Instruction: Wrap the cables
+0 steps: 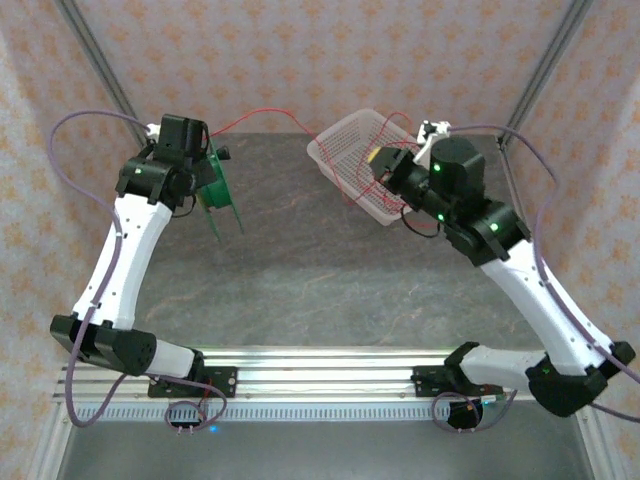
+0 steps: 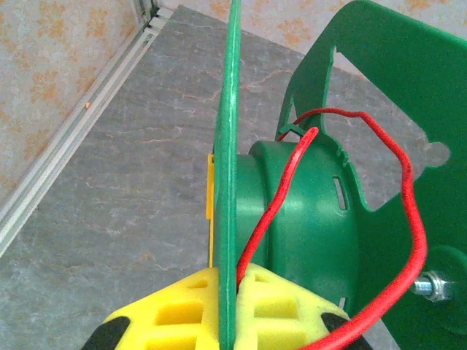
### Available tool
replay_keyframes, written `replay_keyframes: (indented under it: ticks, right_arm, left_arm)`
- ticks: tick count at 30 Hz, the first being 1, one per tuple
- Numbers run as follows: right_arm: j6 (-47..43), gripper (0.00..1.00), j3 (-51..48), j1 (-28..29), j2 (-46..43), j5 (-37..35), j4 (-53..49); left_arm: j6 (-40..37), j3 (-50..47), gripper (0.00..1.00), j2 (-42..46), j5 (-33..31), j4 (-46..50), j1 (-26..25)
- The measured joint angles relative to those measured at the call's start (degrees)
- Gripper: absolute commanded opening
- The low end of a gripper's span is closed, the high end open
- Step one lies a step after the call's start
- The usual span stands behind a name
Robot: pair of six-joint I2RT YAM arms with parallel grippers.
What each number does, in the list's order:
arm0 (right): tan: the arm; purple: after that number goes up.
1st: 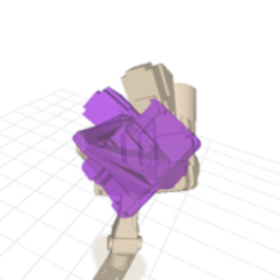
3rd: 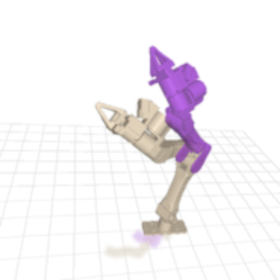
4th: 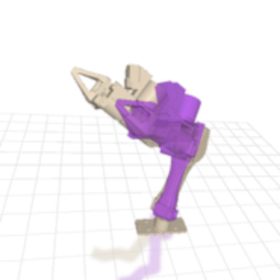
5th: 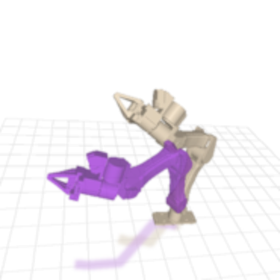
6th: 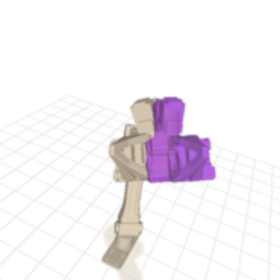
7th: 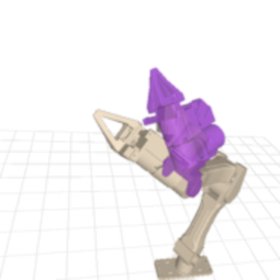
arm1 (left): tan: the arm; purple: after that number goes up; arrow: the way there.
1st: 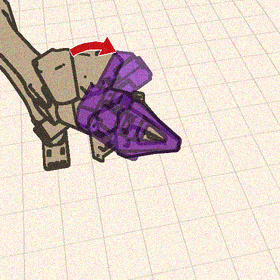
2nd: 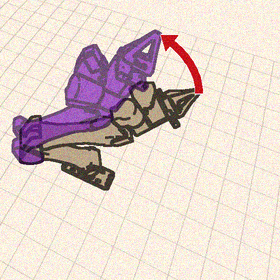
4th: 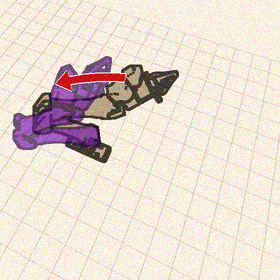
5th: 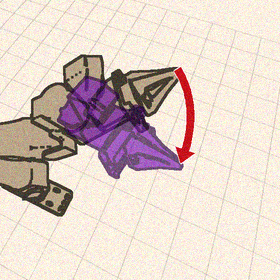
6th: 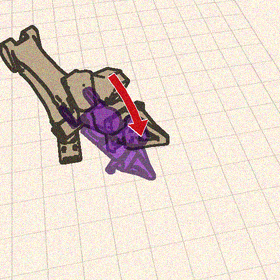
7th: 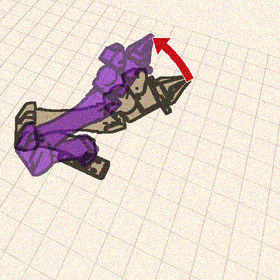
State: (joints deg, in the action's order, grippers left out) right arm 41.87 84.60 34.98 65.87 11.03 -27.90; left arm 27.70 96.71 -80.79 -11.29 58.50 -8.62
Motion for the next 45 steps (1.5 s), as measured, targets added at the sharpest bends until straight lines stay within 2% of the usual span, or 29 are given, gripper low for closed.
replay_keyframes:
  ticks: [9, 17, 26, 32, 39, 45]
  right_arm:
    - [-1.7, 0.00, -2.5, 0.0, -3.3, -0.7, -6.6]
    - [-1.9, 0.00, -6.7, 0.0, -8.6, -10.3, -18.0]
    - [-2.6, 0.00, -7.1, 0.0, -10.9, -10.2, -19.1]
    - [-2.6, 0.00, -6.7, -0.3, -13.2, -18.2, -25.7]
    - [-2.9, 0.00, -3.2, -1.1, -11.2, -23.7, -29.8]
    - [-3.9, 0.00, -1.0, -3.2, -9.1, -25.0, -31.1]
  left_arm:
    - [4.2, -0.4, 0.00, -0.2, 9.5, -1.9, 6.5]
    - [7.0, -2.8, 0.00, -0.1, 19.6, -4.6, 13.8]
    - [9.0, -4.5, 0.00, -0.1, 25.1, -7.1, 16.4]
    - [10.1, -5.0, 0.00, -0.1, 29.5, -9.3, 19.6]
    - [9.9, -5.4, 0.00, -0.7, 40.5, -11.5, 19.5]
    - [8.2, -6.2, 0.00, -1.0, 46.9, -11.8, 19.4]
